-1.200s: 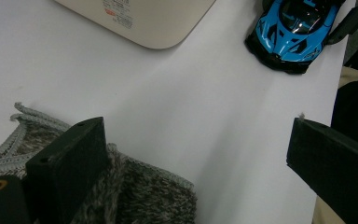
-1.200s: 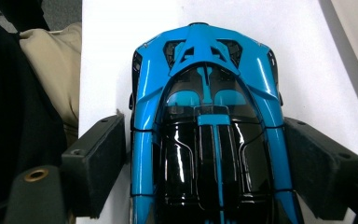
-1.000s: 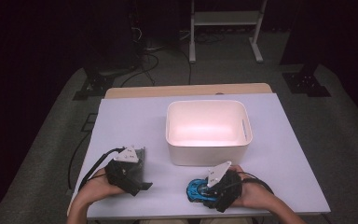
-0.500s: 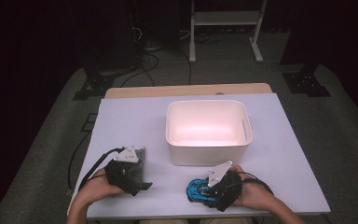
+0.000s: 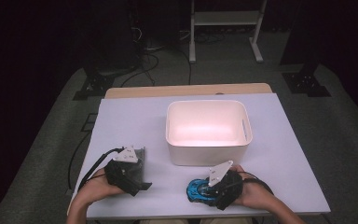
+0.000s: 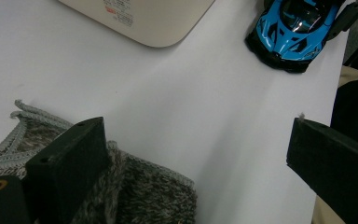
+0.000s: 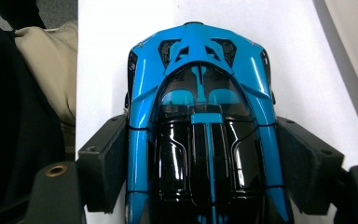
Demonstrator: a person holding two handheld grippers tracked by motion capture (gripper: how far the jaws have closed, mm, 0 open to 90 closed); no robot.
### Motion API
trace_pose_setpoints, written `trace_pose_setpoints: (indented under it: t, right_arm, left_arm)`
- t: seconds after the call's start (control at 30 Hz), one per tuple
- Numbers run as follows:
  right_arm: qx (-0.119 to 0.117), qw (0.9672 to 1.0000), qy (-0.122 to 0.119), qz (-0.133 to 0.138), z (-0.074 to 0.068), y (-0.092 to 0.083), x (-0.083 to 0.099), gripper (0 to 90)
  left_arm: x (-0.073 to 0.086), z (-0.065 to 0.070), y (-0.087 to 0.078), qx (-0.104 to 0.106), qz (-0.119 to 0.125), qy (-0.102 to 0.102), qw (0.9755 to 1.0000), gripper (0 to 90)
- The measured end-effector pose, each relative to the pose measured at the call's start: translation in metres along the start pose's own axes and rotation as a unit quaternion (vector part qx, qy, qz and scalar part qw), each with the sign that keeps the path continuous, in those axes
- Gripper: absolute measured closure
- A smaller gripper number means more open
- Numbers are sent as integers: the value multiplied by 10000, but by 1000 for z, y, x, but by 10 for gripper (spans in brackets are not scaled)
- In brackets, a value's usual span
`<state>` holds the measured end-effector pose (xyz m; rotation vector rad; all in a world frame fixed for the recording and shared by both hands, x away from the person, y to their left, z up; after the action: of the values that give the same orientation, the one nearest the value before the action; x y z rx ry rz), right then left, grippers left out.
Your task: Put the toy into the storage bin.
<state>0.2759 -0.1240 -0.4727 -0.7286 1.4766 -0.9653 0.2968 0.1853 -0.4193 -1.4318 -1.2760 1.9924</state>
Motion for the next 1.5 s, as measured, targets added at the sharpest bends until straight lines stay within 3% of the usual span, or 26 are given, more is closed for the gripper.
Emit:
trace_pose_setpoints:
  t: [0.27, 1.03, 1.5]
  right_arm:
    - [71, 10000, -62, 3, -1, -1, -1, 249]
    - [-13, 9998, 83, 158, 1, -5, 2, 252]
    - [130, 9999, 9, 7, -2, -5, 3, 247]
  left_arm:
    - [0, 0, 2, 18, 13, 12, 10000, 45]
    - [0, 1, 2, 71, 11, 7, 10000, 45]
    - [1, 1, 2, 76, -42, 59, 9999, 45]
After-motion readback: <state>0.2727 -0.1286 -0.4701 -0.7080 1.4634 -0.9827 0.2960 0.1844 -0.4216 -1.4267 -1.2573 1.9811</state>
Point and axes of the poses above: each handheld gripper's, and its own axes: y roughly forward along the jaws, x roughly out of its underside, z roughly to its right, the point moved 3 cm from there along y, roughly forward along the jaws, and after that the axes turned 8 degrees about -z, right-handed, at the moved point
